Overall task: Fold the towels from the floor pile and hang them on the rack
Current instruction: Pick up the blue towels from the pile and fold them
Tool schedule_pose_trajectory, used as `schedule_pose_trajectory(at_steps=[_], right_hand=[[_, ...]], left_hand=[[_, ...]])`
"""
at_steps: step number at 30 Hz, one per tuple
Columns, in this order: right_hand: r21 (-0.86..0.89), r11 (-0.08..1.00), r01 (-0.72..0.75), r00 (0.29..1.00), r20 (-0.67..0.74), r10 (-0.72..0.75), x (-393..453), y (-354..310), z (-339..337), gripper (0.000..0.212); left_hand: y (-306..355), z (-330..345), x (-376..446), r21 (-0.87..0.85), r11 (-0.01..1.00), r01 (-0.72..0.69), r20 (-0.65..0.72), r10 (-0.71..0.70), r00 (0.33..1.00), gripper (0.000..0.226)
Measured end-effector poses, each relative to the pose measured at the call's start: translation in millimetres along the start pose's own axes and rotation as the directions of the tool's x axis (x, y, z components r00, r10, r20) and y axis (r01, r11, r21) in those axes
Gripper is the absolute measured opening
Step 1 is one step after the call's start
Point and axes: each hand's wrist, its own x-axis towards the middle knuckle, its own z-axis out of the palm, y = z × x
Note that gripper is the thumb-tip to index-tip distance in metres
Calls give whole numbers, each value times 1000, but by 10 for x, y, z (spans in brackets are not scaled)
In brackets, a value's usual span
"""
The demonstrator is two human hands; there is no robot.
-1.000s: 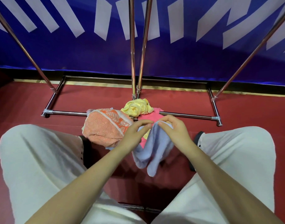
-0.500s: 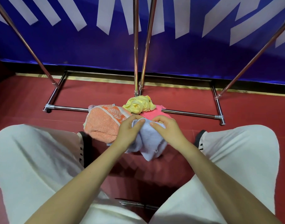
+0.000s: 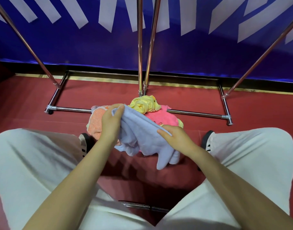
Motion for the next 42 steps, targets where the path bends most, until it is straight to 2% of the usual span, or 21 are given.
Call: schedule_pose_trajectory(at_steps=[3, 8, 13, 17, 20, 23, 24, 25, 27, 29, 33, 37, 42], right_hand=[[32, 999, -21, 1000, -4, 21, -9, 110, -44, 28], [32, 995, -96, 995, 40, 95, -64, 296, -143, 34], [4, 991, -131, 991, 11, 131, -147, 489, -228, 39], [81, 987, -140, 989, -33, 143, -198, 476, -246, 34], [130, 973, -188, 975, -91, 201, -207, 411, -240, 13], [239, 957, -163, 971, -134, 198, -253, 193, -234, 33], [255, 958, -133, 974, -146, 174, -268, 102, -238, 34], [277, 956, -98, 980, -142, 142, -279, 4, -240, 30], [340, 939, -50, 989, -114, 94, -268, -128, -229, 20], [344, 938, -38, 993, -93, 75, -222, -182, -208, 14], [433, 898, -81, 996, 78, 52, -141, -261, -152, 31], [348, 937, -28, 996, 89, -3, -62, -292, -110, 35], [162, 985, 53, 996, 60, -64, -20, -442, -139, 14]], left_hand=[[0, -147, 150, -154, 986, 55, -96, -70, 993, 13], [-22, -346, 326, -294, 951, 91, -253, -169, 952, 22], [-13, -551, 486, -422, 891, 169, -304, -315, 899, 24], [-62, -472, 478, -407, 870, 279, -217, -389, 895, 20], [-136, -362, 440, -328, 885, 331, -114, -385, 916, 15], [-139, -229, 328, -239, 907, 346, -37, -365, 930, 20], [-129, -166, 271, -234, 910, 343, -22, -358, 934, 16], [-89, -96, 197, -231, 907, 353, -1, -363, 932, 11], [-48, 45, 68, -212, 902, 376, 44, -376, 926, 25], [-68, 150, -23, -136, 918, 373, 106, -361, 926, 23], [-49, 203, -98, -53, 939, 341, 197, -325, 925, 34], [18, 230, -178, -54, 943, 327, 276, -301, 913, 36], [111, 208, -218, -30, 954, 299, 297, -278, 914, 30]])
